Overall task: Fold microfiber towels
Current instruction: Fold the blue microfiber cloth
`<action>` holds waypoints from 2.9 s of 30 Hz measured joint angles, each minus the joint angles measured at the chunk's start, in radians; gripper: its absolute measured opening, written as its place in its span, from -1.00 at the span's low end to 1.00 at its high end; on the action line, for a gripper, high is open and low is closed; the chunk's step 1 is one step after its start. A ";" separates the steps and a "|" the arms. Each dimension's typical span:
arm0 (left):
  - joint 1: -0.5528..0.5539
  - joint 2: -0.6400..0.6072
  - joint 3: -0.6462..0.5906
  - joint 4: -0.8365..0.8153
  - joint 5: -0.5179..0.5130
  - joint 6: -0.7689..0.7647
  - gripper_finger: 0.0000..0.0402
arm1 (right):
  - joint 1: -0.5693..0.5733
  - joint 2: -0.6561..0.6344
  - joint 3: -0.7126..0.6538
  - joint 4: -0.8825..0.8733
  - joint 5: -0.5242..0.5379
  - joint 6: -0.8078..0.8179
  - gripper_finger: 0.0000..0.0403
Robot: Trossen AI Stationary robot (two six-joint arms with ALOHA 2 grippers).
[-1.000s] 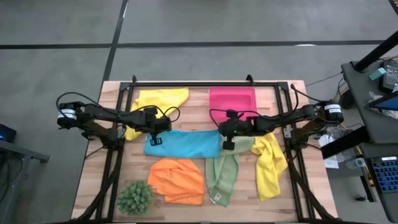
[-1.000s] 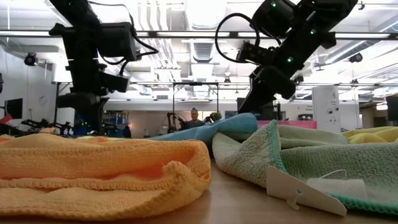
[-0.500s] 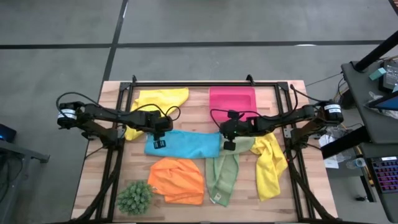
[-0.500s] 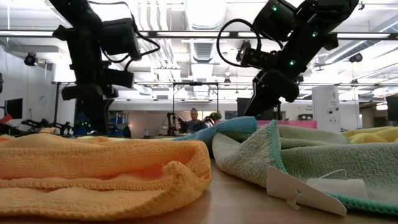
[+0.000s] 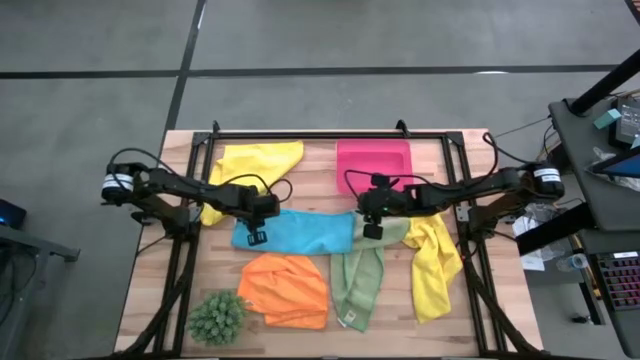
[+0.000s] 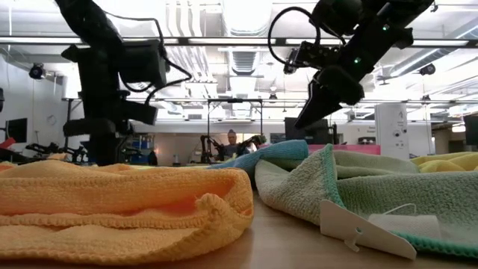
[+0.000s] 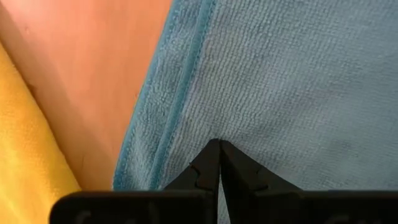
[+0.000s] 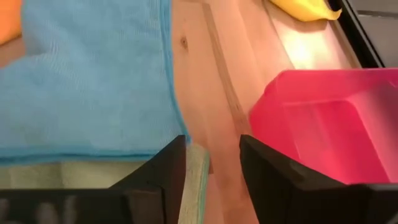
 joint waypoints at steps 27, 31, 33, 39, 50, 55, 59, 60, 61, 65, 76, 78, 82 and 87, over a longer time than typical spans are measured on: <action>-0.184 -0.014 0.247 0.236 -0.104 0.054 -1.00 | 0.000 -0.064 -0.193 0.239 -0.040 0.000 -0.40; -0.230 0.070 0.317 0.310 -0.104 0.054 -1.00 | 0.000 -0.066 -0.232 0.334 -0.090 0.000 -0.41; -0.246 0.124 0.356 0.321 -0.104 0.053 -1.00 | 0.001 -0.063 -0.245 0.383 -0.130 0.006 -0.41; -0.257 0.274 0.476 0.323 -0.094 0.000 -1.00 | 0.003 -0.063 -0.268 0.430 -0.170 0.012 -0.41; -0.262 0.388 0.549 0.385 -0.088 -0.036 -0.34 | 0.003 -0.064 -0.274 0.426 -0.170 0.015 -0.41; -0.262 0.425 0.547 0.402 -0.104 -0.051 -0.07 | 0.003 -0.064 -0.274 0.426 -0.170 0.018 -0.41; -0.262 0.464 0.547 0.430 -0.105 -0.051 -0.04 | 0.003 -0.064 -0.274 0.426 -0.170 0.014 -0.41; -0.262 0.472 0.547 0.431 -0.105 -0.051 -0.05 | 0.003 -0.064 -0.274 0.427 -0.170 0.014 -0.41; -0.262 0.477 0.547 0.432 -0.106 -0.051 -0.07 | 0.003 -0.064 -0.274 0.428 -0.170 0.014 -0.41; -0.262 0.481 0.547 0.438 -0.128 -0.046 -0.19 | 0.003 -0.064 -0.274 0.427 -0.170 0.012 -0.41; -0.262 0.464 0.547 0.437 -0.123 -0.042 -0.78 | 0.003 -0.064 -0.274 0.425 -0.170 0.011 -0.41; -0.262 0.462 0.547 0.437 -0.121 -0.041 -0.86 | 0.003 -0.064 -0.274 0.425 -0.170 0.011 -0.41; -0.262 0.450 0.547 0.436 -0.120 -0.021 -0.98 | 0.003 -0.064 -0.274 0.424 -0.170 0.011 -0.41; -0.265 0.401 0.547 0.405 -0.167 -0.026 -1.00 | 0.003 -0.064 -0.274 0.424 -0.170 0.011 -0.41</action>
